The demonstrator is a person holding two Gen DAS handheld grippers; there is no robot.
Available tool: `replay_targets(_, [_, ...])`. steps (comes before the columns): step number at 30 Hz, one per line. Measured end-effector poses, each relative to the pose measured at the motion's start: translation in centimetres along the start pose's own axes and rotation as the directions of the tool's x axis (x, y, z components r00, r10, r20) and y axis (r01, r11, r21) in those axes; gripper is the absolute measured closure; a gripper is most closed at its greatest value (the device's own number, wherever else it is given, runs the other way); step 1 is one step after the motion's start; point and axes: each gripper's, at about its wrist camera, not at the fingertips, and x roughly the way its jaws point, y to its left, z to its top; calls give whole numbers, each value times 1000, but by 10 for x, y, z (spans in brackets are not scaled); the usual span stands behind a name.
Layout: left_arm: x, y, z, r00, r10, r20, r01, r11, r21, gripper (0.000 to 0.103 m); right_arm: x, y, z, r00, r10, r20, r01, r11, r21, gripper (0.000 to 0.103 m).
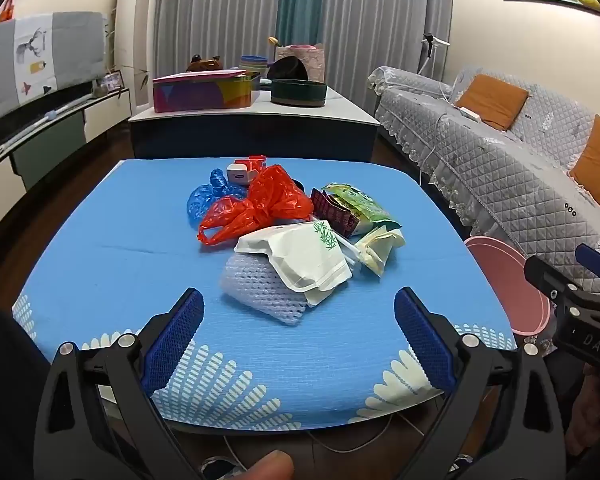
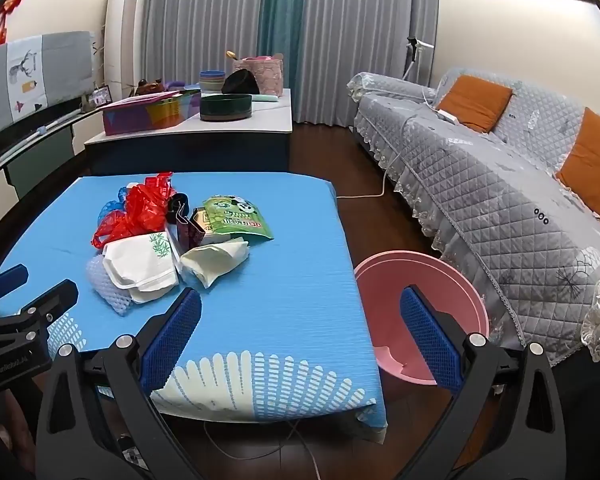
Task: Collect trash
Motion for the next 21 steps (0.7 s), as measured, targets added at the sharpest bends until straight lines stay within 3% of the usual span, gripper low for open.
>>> replay_targets(21, [2, -1, -2, 1000, -13, -4, 12, 1000, -7, 11, 3, 1, -4, 1000, 8, -6, -8, 1000, 9, 5])
